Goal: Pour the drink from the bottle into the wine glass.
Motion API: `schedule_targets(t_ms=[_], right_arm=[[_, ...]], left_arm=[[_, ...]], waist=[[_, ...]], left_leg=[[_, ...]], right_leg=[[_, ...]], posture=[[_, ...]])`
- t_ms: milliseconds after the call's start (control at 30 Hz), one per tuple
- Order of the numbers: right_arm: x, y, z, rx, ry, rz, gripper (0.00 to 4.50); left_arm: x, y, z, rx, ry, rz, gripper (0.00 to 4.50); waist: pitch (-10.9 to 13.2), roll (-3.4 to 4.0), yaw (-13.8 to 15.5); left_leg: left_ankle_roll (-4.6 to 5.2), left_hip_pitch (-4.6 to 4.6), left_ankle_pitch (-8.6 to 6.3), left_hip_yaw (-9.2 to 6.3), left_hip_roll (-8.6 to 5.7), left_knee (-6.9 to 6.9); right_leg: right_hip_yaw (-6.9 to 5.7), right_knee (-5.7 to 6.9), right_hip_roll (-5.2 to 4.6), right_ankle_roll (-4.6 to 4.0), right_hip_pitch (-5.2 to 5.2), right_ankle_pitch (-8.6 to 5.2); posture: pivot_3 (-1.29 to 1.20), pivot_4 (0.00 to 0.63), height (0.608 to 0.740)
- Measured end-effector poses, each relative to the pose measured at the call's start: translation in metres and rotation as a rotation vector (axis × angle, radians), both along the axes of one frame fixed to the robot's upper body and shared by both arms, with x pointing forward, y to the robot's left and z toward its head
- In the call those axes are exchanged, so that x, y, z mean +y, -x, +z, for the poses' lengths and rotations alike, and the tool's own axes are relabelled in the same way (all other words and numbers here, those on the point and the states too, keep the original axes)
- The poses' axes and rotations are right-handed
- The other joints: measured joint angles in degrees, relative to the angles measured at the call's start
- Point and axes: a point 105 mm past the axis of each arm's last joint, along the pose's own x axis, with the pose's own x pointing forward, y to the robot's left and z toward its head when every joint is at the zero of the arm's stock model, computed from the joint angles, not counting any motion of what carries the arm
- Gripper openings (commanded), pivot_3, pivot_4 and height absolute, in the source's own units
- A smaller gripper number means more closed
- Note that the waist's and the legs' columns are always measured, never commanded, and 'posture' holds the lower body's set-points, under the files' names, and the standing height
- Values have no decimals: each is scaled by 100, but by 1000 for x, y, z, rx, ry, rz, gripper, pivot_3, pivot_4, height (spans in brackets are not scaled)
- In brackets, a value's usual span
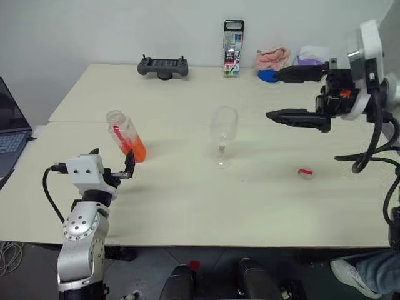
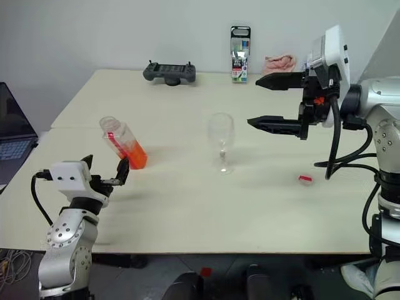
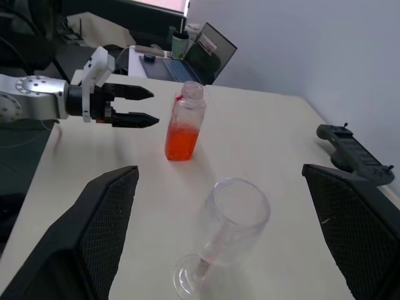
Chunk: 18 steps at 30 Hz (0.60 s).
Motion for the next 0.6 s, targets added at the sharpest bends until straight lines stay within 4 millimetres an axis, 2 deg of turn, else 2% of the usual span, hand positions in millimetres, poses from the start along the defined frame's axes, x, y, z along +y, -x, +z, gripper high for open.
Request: schedule_targets(t_ms=[267, 600], right_arm=[[9, -2, -2, -5, 6, 41, 4464], [12, 1, -2, -17, 12, 50, 4464]], left_arm=[[5, -20, 15, -20, -26, -12, 4500], [-3, -51, 24, -24, -25, -22, 4500]], waist=[[0, 0, 9], [0, 0, 10]], left_leg=[[2, -8, -2, 0, -7, 1], [2, -8, -1, 2, -7, 4]], right_leg=[[-6, -9, -14, 6, -4, 5], [-4, -5, -13, 7, -5, 6]], posture=[[0, 150, 740], [0, 150, 740]])
